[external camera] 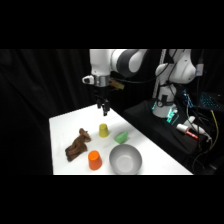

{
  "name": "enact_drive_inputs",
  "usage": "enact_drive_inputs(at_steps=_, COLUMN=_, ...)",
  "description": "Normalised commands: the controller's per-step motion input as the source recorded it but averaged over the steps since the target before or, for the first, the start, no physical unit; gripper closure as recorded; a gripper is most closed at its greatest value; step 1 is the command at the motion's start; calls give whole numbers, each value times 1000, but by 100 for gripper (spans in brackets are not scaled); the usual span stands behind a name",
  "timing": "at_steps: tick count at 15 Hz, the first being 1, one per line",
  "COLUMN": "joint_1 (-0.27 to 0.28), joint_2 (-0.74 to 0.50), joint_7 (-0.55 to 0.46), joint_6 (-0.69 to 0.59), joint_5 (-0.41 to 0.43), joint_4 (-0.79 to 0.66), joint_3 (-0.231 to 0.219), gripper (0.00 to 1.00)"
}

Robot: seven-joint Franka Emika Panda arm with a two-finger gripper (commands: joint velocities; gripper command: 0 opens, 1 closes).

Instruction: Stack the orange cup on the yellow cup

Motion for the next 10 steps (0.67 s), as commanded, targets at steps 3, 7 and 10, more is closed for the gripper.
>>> enact_drive_inputs(at_steps=3, joint_1=-8, joint_2=19, joint_7=20, joint_6=6, joint_5=-5, joint_4=34, joint_3=17, gripper=0)
enact_drive_inputs(at_steps=7, joint_1=27, joint_2=133, joint_7=56, joint_6=-14, joint_5=-20, joint_4=215, joint_3=44, gripper=0)
enact_drive_inputs(at_steps=10, joint_1=64, joint_2=239, joint_7=80, joint_6=-85, joint_5=-59, joint_4=387, joint_3=62, gripper=0)
